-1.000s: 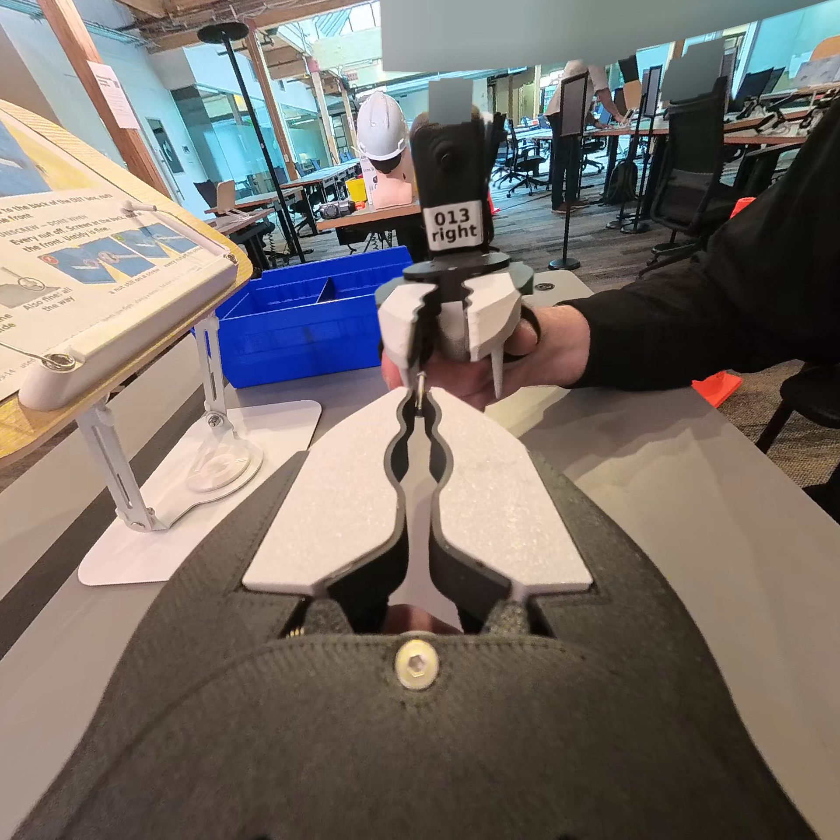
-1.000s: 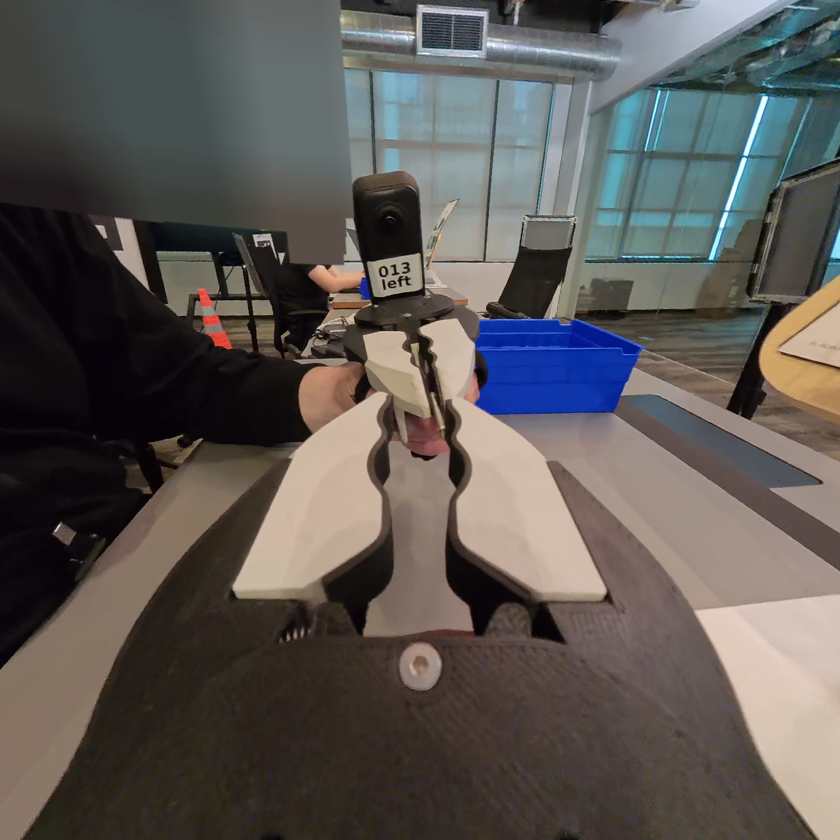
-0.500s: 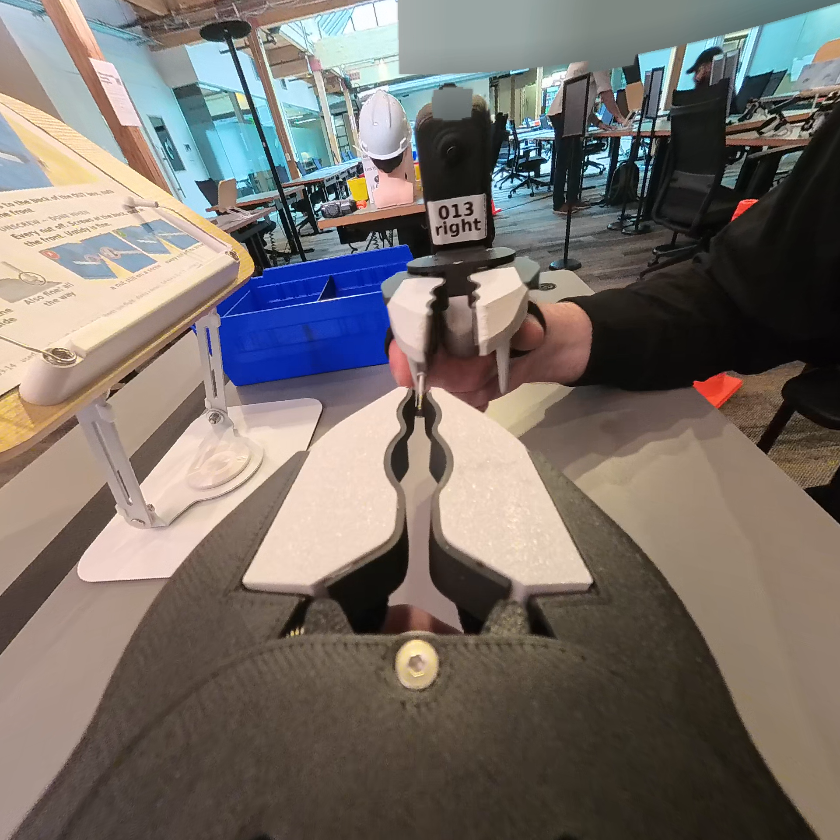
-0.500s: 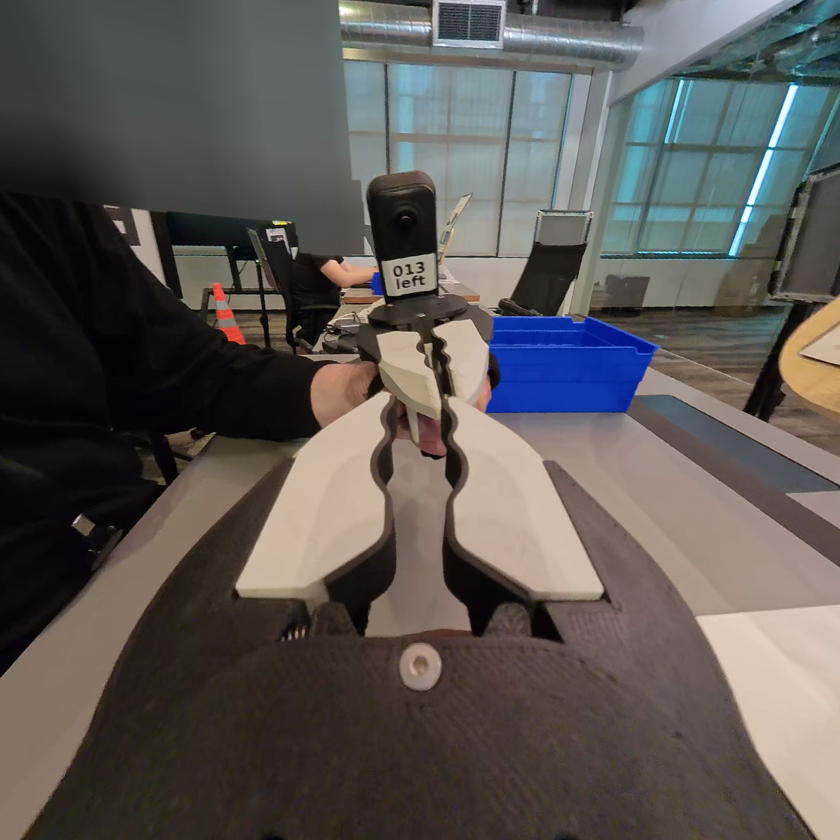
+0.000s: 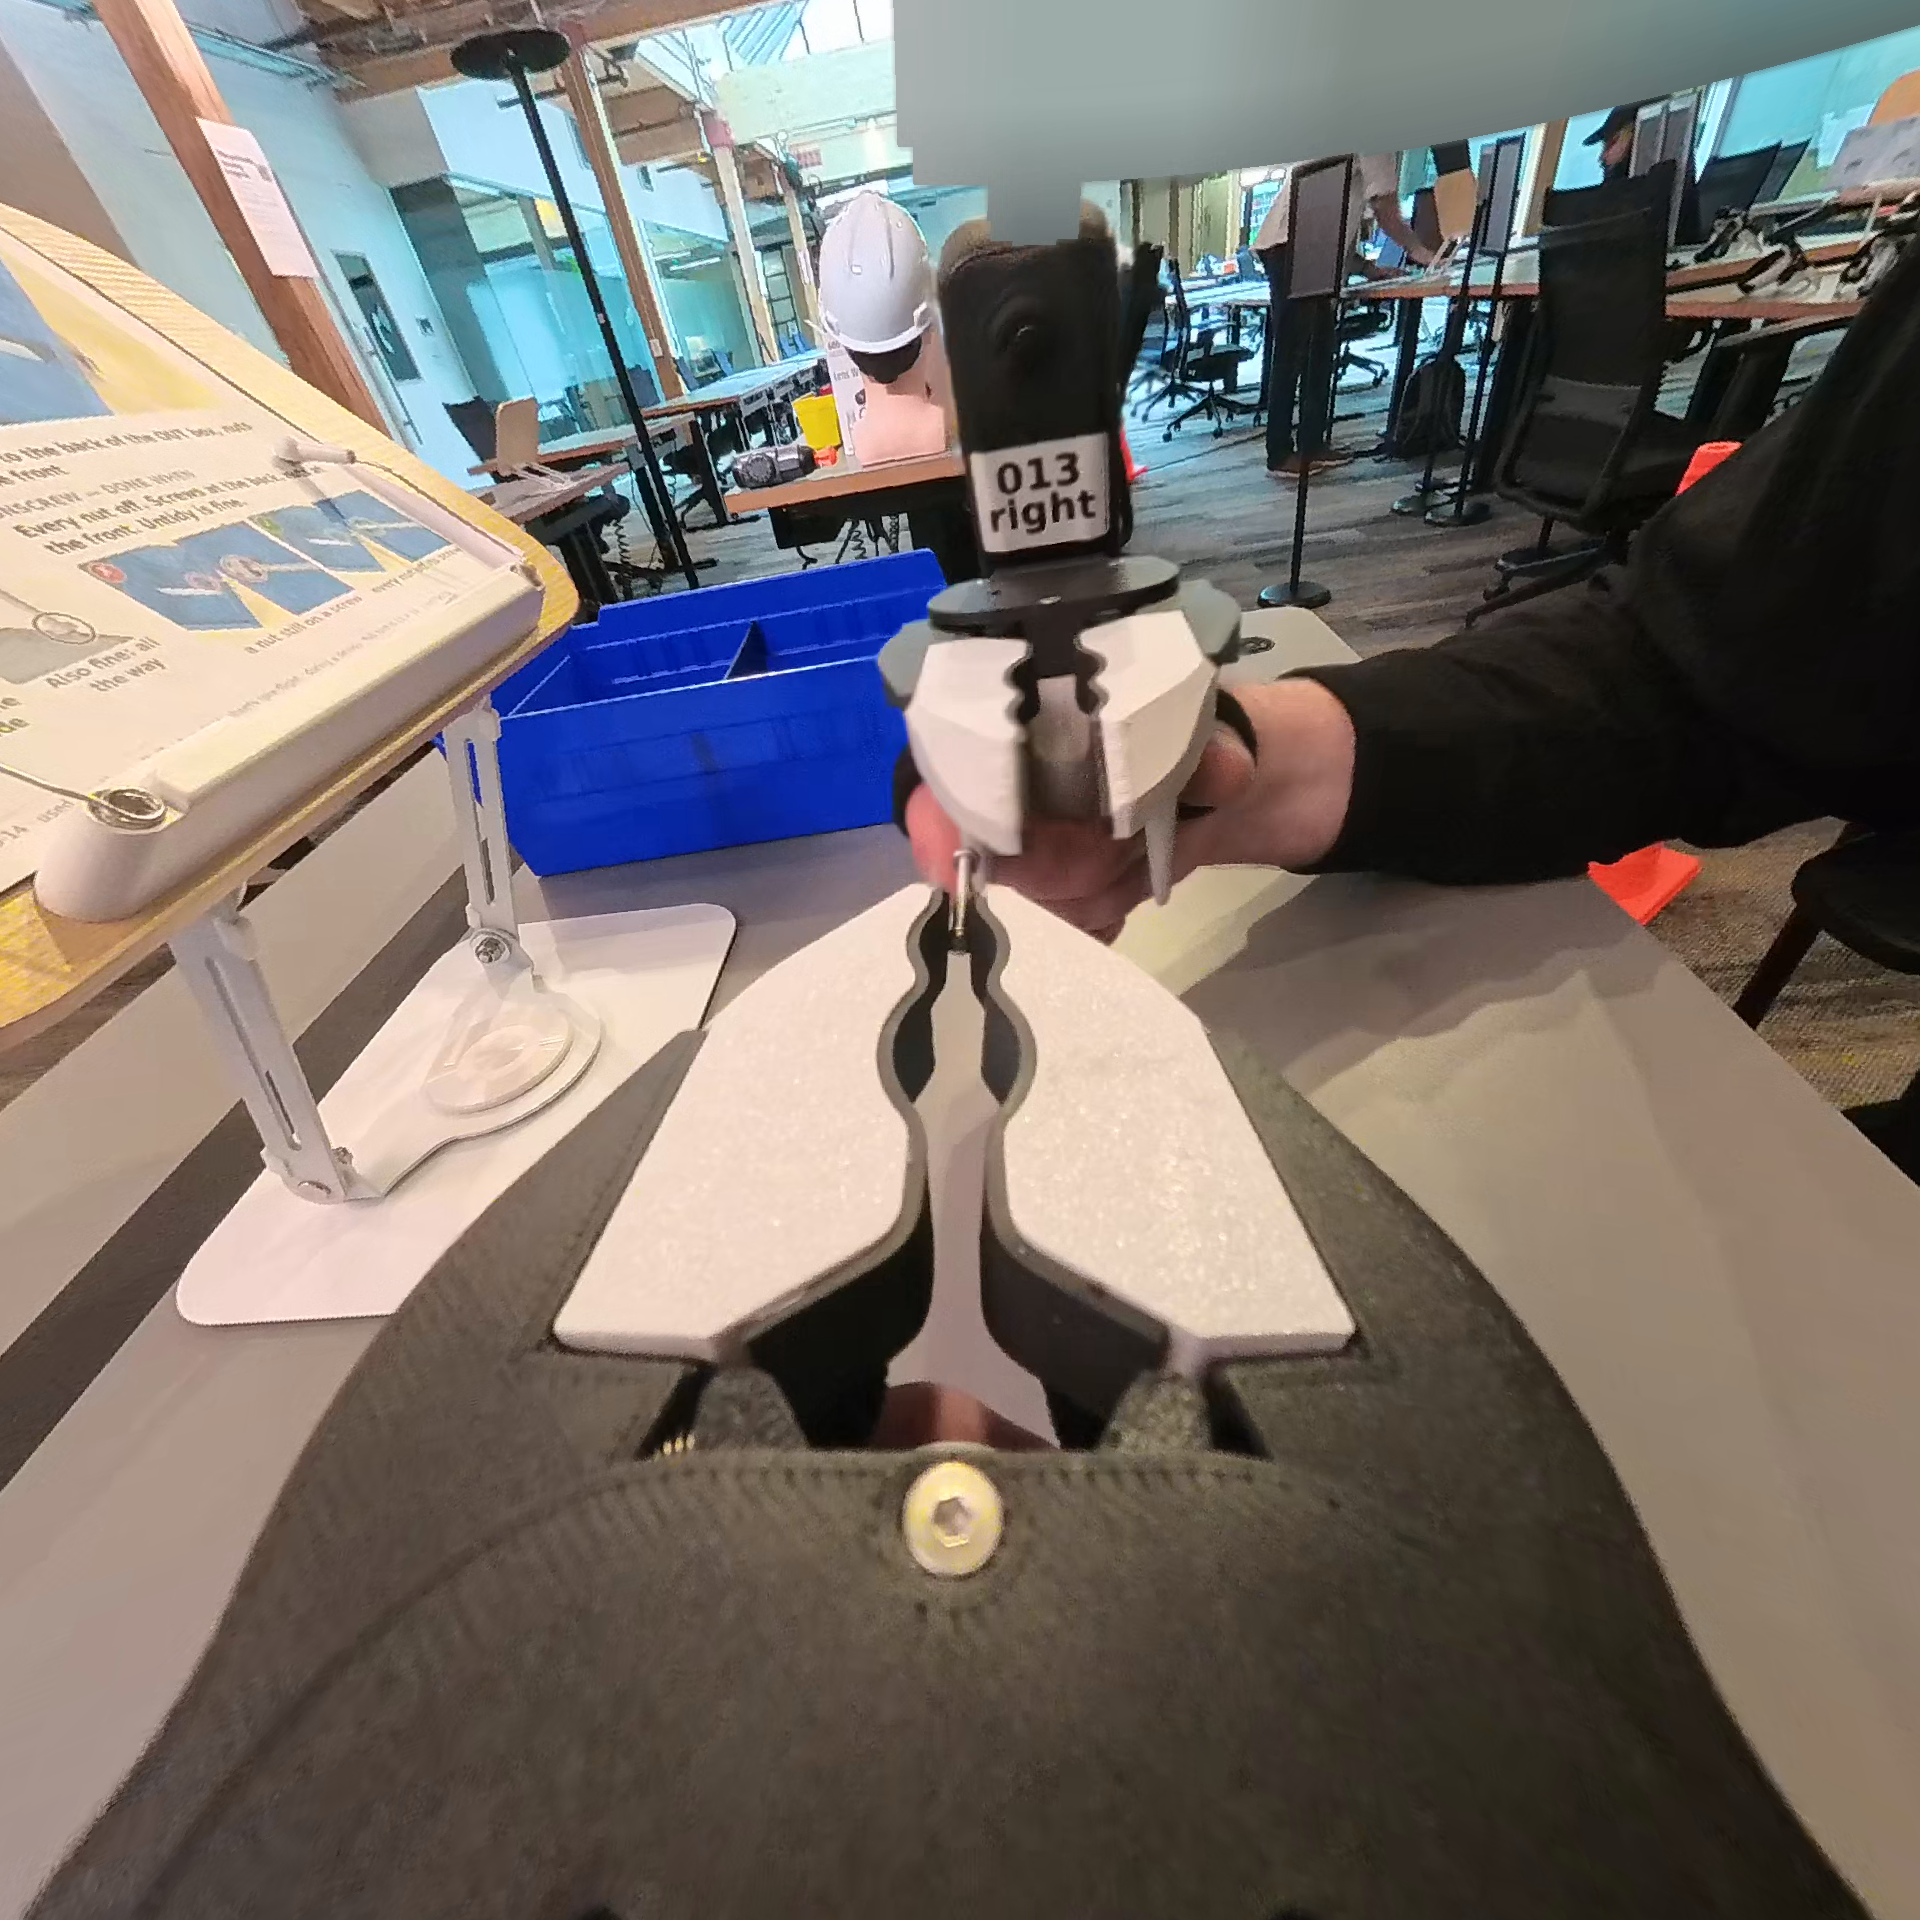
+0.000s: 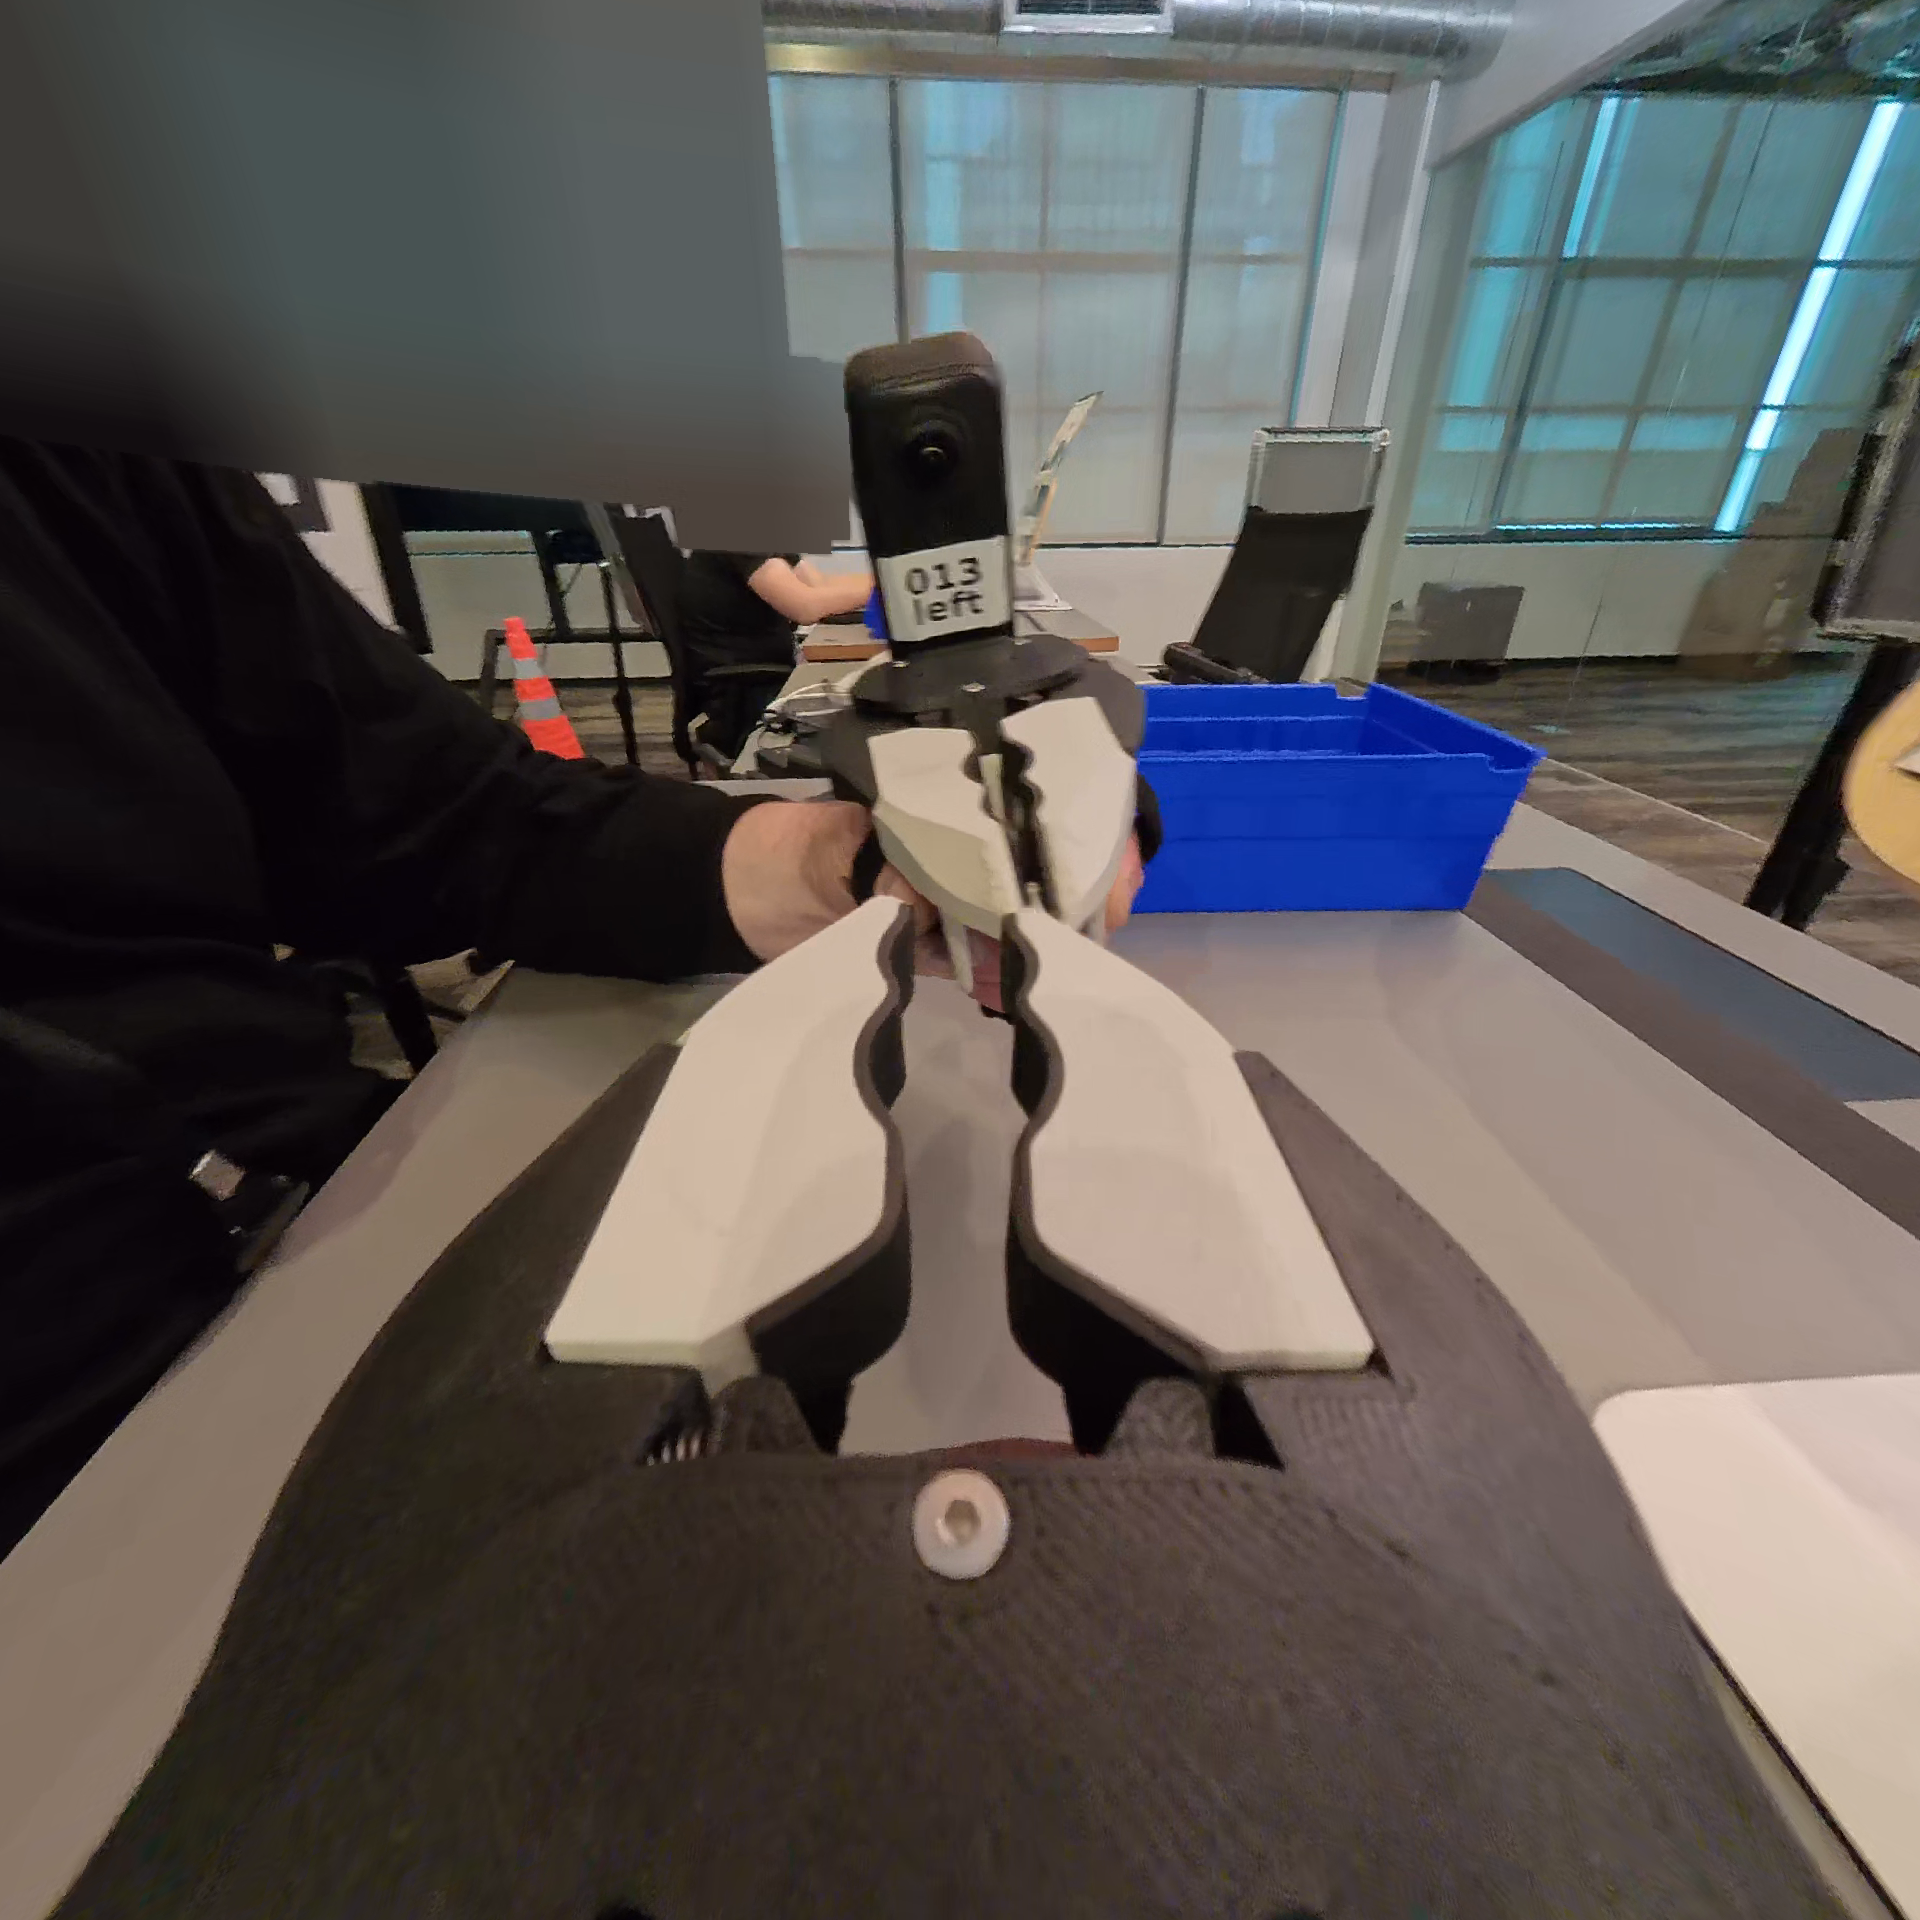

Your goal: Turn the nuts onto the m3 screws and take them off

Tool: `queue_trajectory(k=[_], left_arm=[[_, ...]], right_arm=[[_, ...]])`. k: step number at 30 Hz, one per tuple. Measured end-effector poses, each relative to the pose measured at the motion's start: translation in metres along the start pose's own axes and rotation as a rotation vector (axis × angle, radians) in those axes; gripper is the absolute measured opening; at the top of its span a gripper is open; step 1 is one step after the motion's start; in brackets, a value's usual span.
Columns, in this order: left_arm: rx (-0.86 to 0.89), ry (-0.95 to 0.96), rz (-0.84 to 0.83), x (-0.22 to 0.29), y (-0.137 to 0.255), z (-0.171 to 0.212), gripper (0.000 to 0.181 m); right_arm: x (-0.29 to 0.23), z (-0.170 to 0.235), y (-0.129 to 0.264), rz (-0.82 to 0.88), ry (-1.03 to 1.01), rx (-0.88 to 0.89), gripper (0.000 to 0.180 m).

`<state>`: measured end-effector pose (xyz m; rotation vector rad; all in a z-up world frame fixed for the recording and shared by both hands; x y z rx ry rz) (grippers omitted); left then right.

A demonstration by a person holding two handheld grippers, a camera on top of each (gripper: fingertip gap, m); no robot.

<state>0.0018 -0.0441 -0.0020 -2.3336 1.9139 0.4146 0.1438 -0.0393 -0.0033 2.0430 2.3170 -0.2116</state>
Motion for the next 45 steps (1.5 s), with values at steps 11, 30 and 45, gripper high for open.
queue_trajectory(k=[11,30,45], left_arm=[[0.006,0.001,-0.003,0.000,0.001,0.000,0.003],[0.010,0.003,-0.005,-0.001,0.001,0.000,0.003],[0.010,0.017,0.003,-0.001,0.000,0.003,0.003]], right_arm=[[0.009,0.007,-0.001,0.052,-0.034,-0.041,0.027],[0.010,0.008,0.000,0.051,-0.039,-0.039,0.027],[0.004,-0.002,0.005,0.026,0.002,0.021,0.021]])
Point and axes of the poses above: each gripper's, where its closed fingertips meet, y back along the fingers, z out of its underside, x = y × z across the jaws, the point moved 7 cm from there along y, back along the fingers, and after that the axes turned 7 degrees about -y, right-handed, at the moved point
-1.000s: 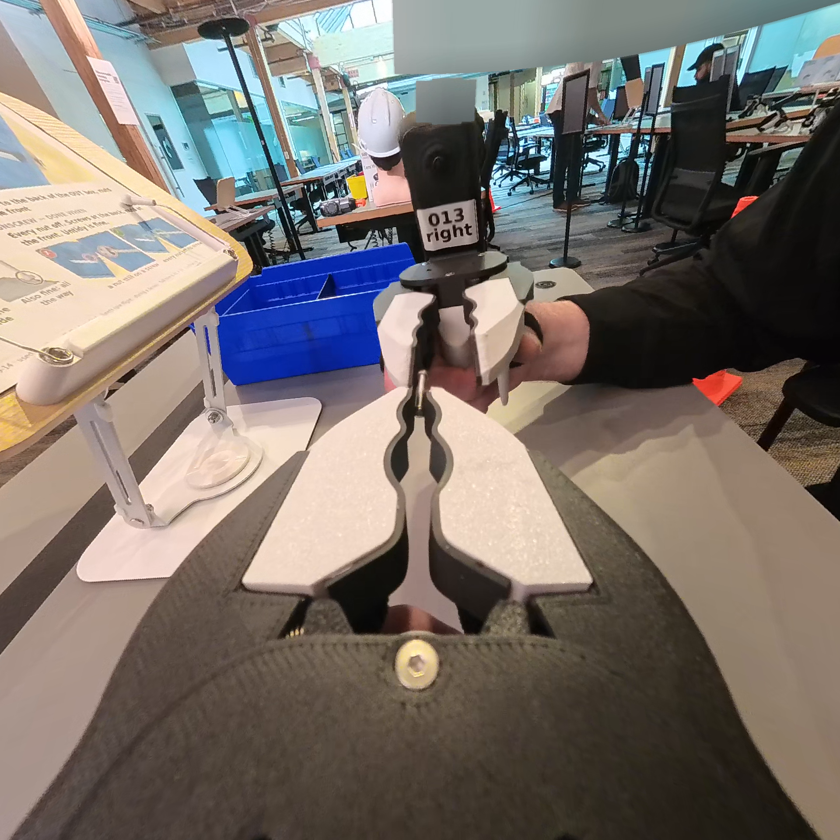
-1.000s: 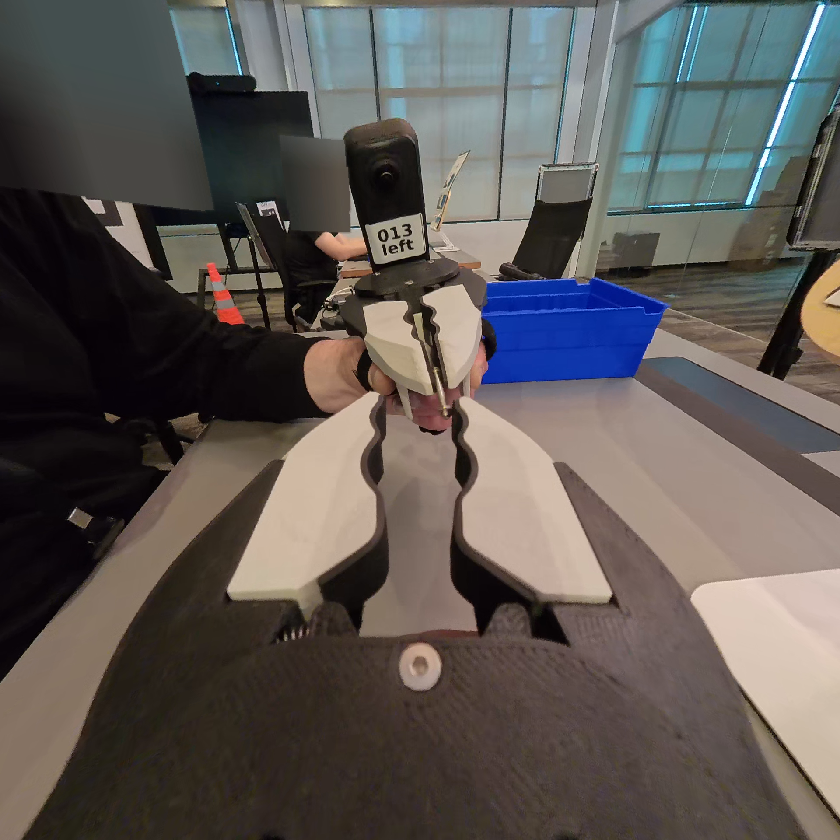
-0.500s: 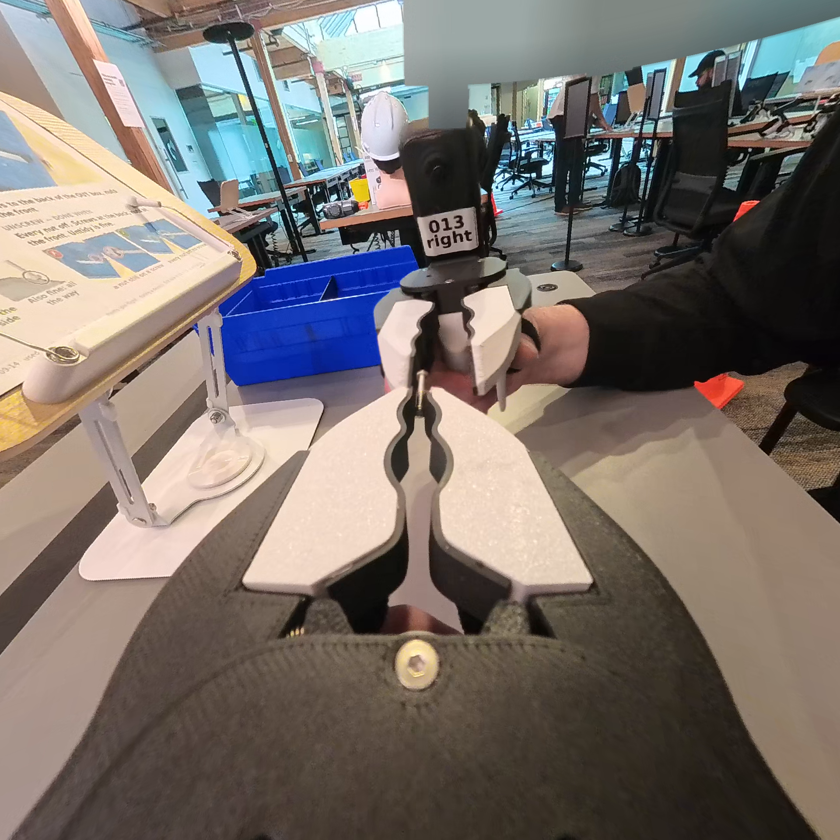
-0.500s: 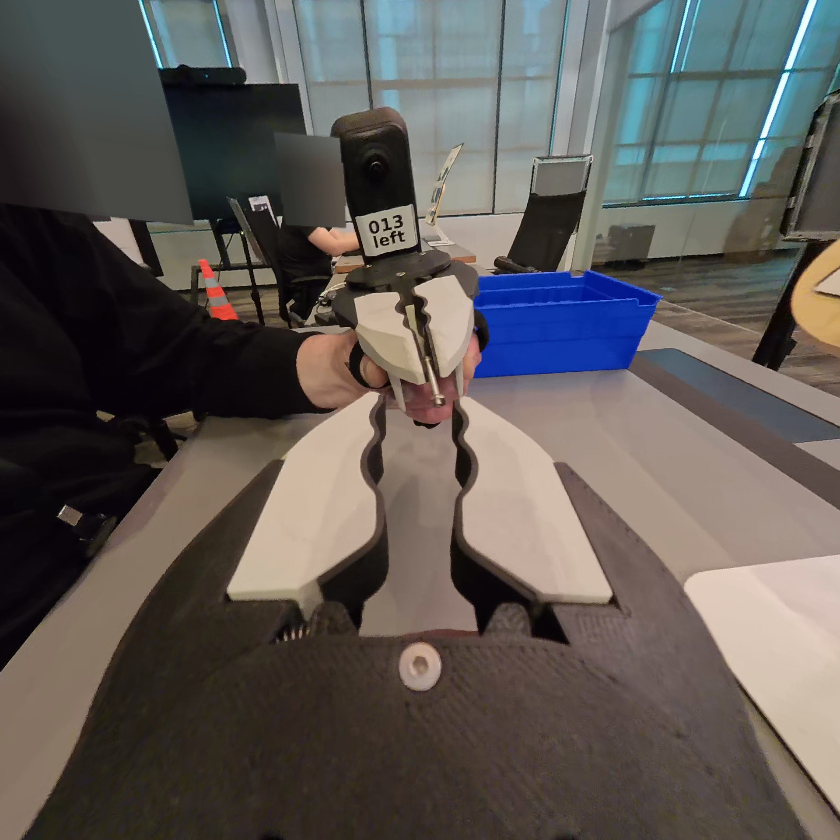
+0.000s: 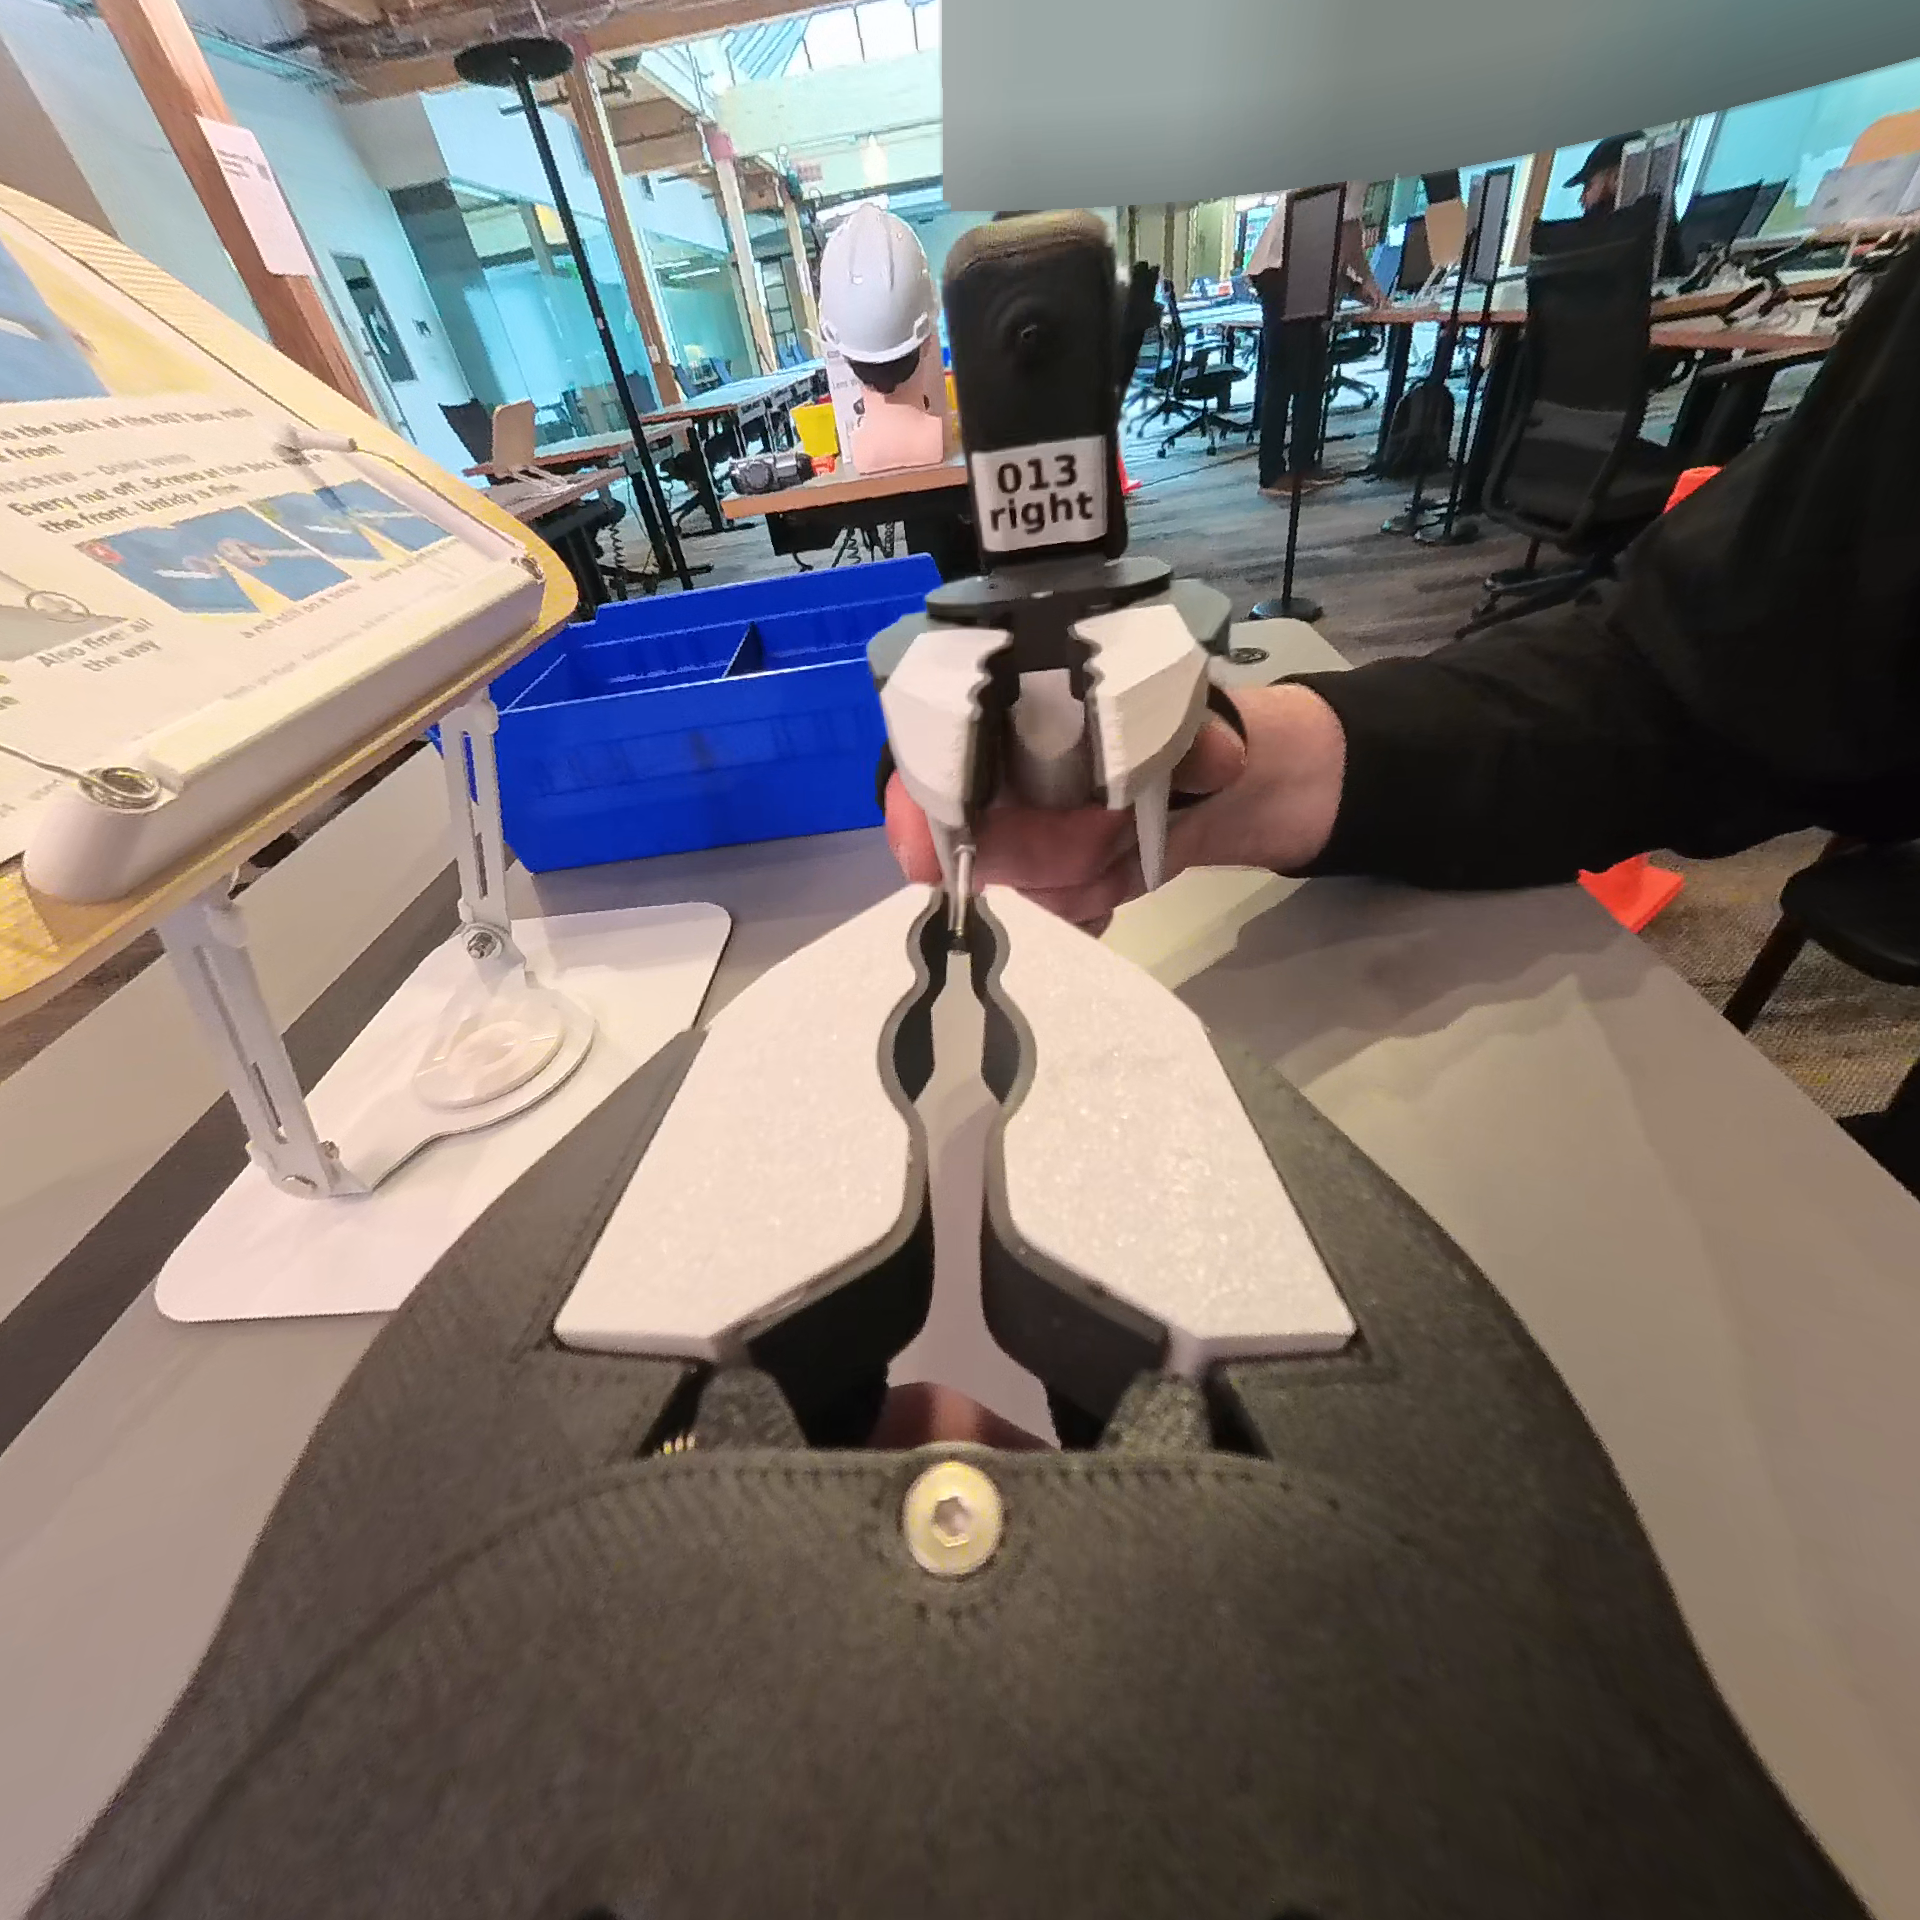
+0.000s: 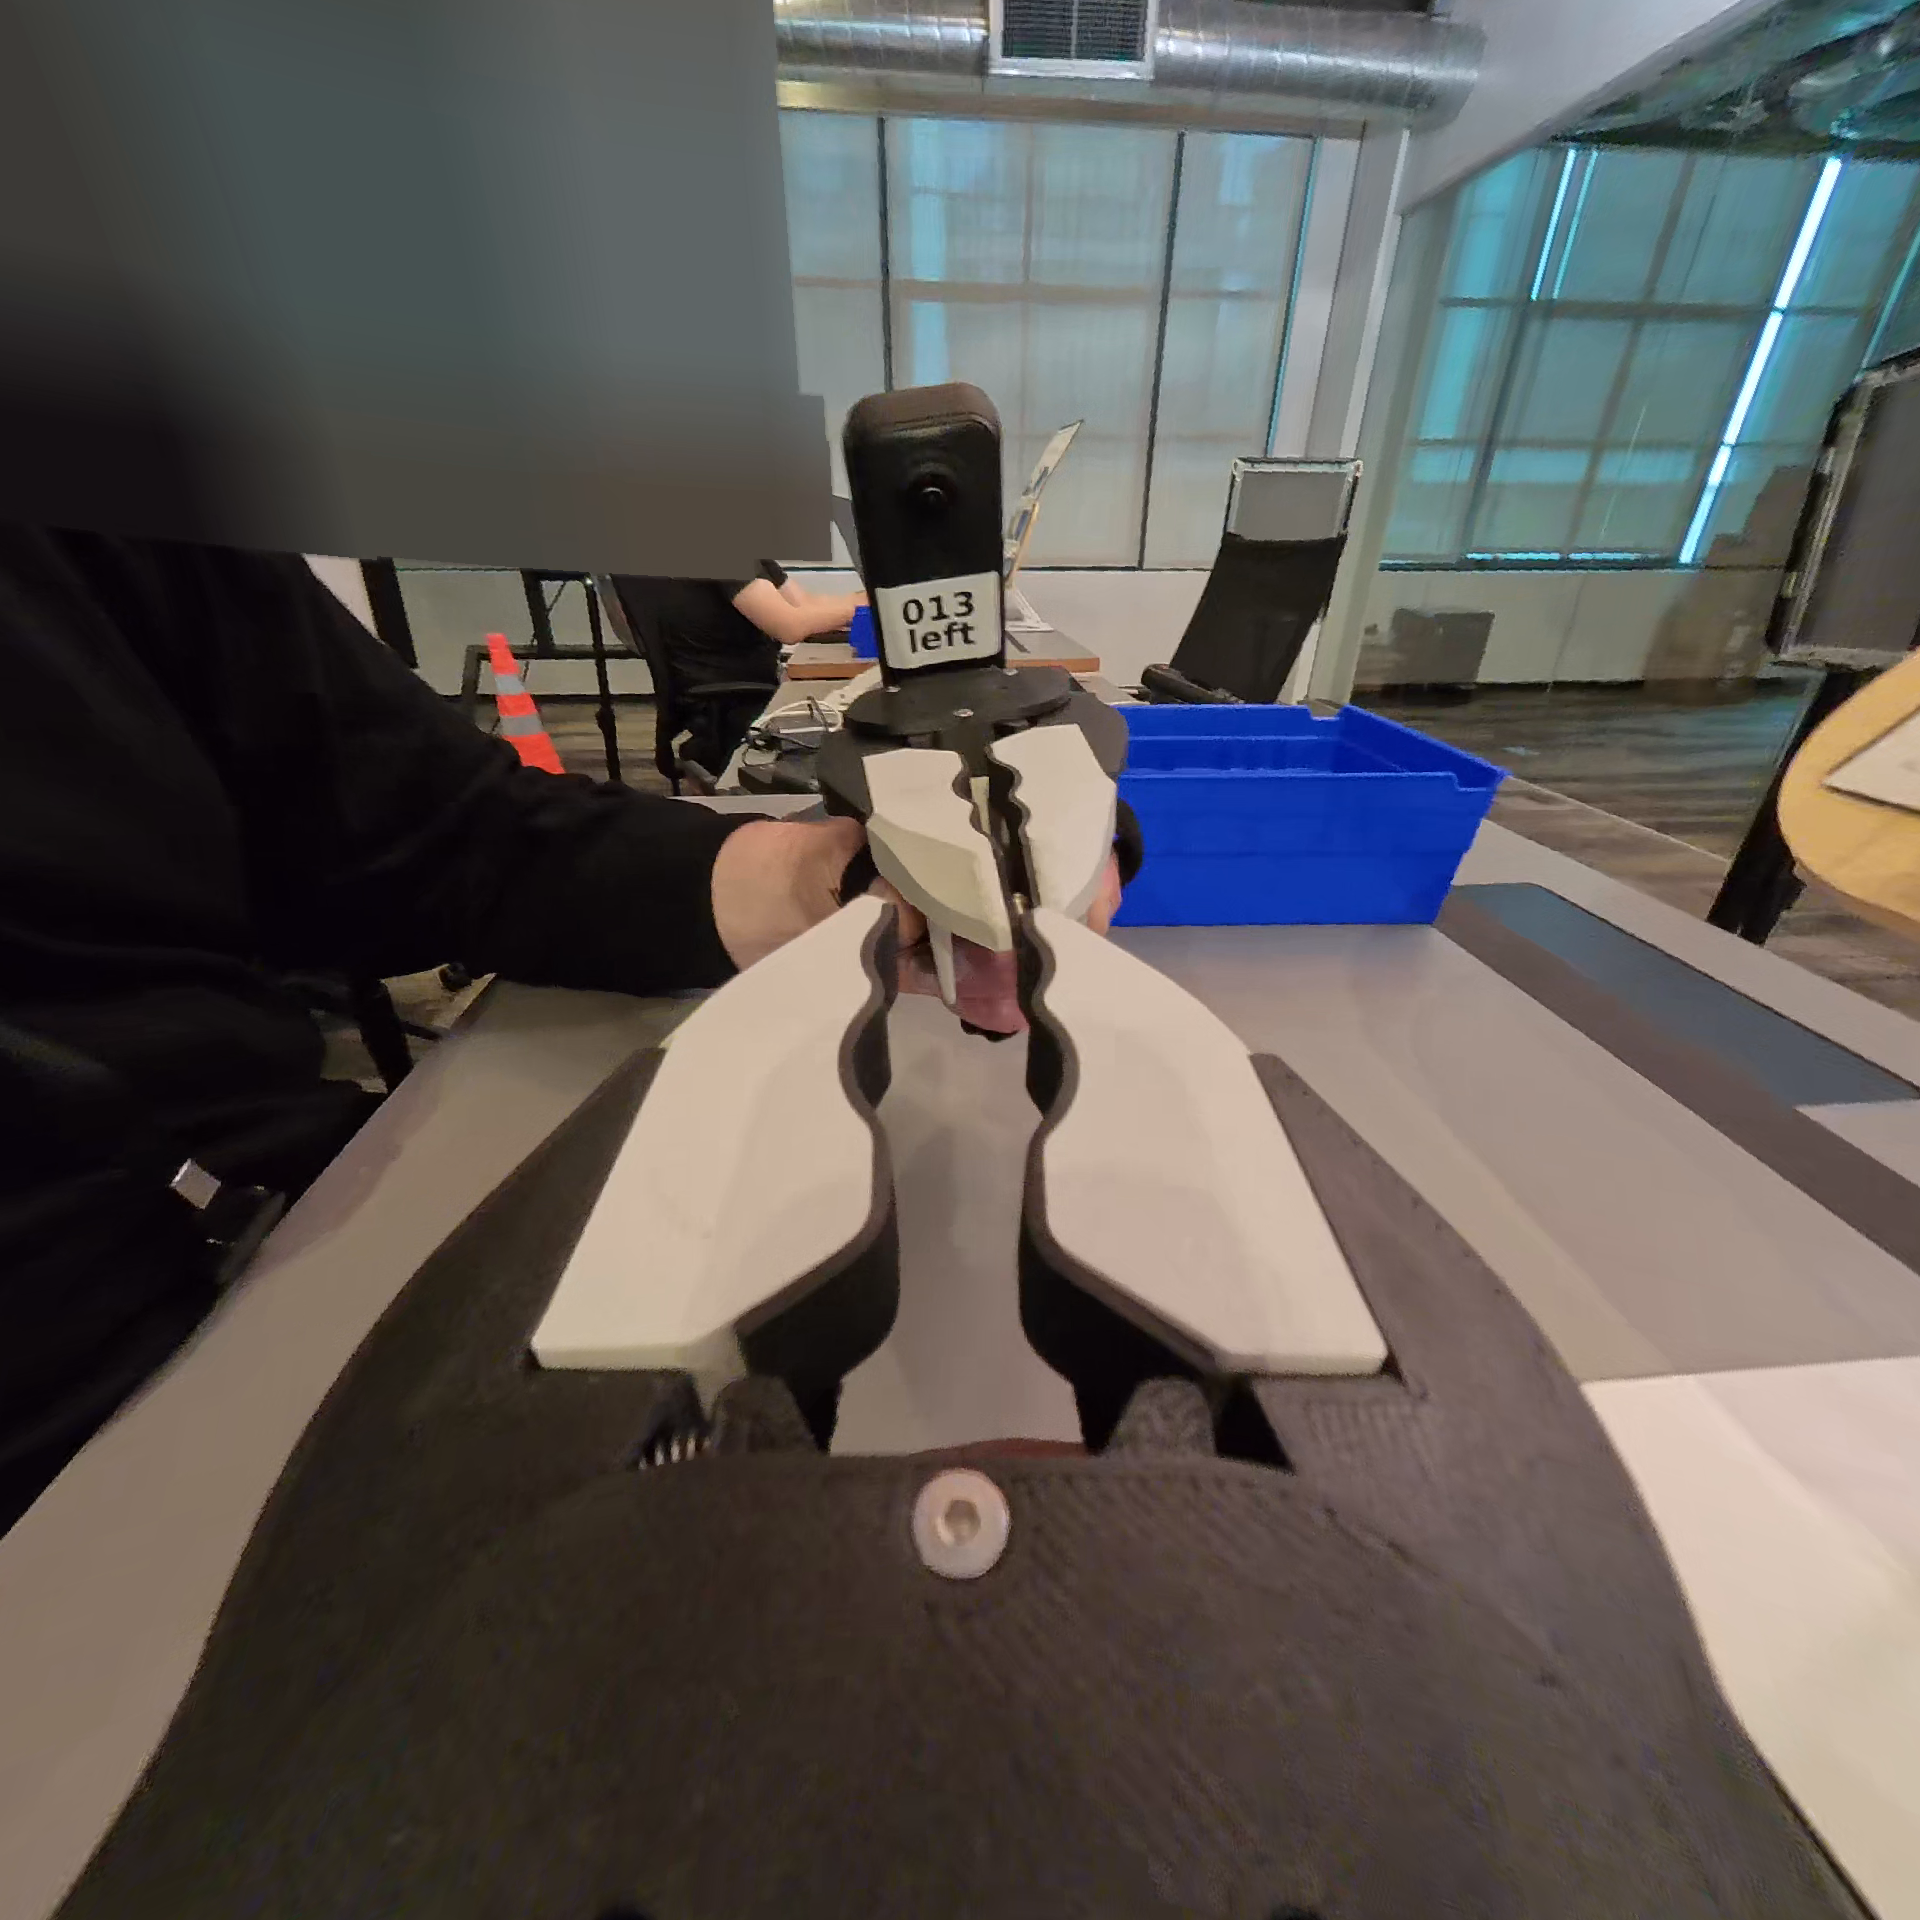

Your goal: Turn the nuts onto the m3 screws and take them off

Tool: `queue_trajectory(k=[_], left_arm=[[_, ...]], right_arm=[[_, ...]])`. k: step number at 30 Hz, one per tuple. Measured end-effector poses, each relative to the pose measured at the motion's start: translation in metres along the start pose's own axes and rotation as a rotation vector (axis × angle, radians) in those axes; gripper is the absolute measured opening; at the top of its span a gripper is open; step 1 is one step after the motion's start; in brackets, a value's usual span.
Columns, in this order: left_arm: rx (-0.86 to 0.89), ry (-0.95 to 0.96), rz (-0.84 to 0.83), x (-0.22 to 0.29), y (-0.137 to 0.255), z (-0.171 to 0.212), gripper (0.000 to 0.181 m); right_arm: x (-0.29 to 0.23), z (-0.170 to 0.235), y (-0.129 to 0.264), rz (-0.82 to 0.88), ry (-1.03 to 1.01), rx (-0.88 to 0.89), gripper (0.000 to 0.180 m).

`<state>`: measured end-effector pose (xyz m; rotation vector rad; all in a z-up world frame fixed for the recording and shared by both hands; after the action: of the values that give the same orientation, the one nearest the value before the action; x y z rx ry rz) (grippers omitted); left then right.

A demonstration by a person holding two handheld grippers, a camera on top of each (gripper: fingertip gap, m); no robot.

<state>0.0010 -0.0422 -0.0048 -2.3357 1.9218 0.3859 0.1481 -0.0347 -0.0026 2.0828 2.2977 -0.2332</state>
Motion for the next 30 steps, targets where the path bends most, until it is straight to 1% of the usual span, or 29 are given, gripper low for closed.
queue_trajectory(k=[4,9,13,14,16,22,26,30], left_arm=[[0.001,-0.006,0.004,0.001,-0.001,-0.002,0.003],[0.002,-0.003,-0.002,0.000,0.000,-0.001,0.003],[-0.004,-0.005,0.002,0.001,-0.001,-0.001,0.003],[-0.009,-0.009,-0.001,0.001,-0.002,0.000,0.003],[-0.001,0.000,-0.001,0.000,-0.001,0.000,0.003],[0.002,-0.002,-0.005,0.000,0.000,-0.001,0.003],[0.002,-0.002,-0.007,0.000,0.000,-0.001,0.003],[0.006,-0.002,-0.003,0.000,0.000,-0.002,0.003]], right_arm=[[0.008,0.008,-0.003,0.050,-0.029,-0.057,0.029],[0.004,0.009,-0.005,0.025,-0.026,-0.070,0.026],[0.001,0.004,-0.003,0.008,-0.009,-0.035,0.027],[-0.001,0.002,-0.002,-0.010,-0.002,-0.020,0.022],[-0.004,0.000,-0.002,-0.031,0.010,-0.020,0.020],[0.008,0.003,0.001,0.057,-0.016,-0.027,0.025],[0.006,0.007,-0.002,0.039,-0.024,-0.061,0.024],[0.004,0.005,-0.002,0.028,-0.013,-0.048,0.024]])
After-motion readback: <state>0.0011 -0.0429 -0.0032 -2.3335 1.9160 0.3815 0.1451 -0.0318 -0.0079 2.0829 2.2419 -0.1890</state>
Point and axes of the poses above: each gripper's, where its closed fingertips meet, y back along the fingers, z out of its underside, x = y × z across the jaws, the point moved 7 cm from there along y, back along the fingers, and after that the axes turned 7 degrees about -y, right-handed, at the moved point
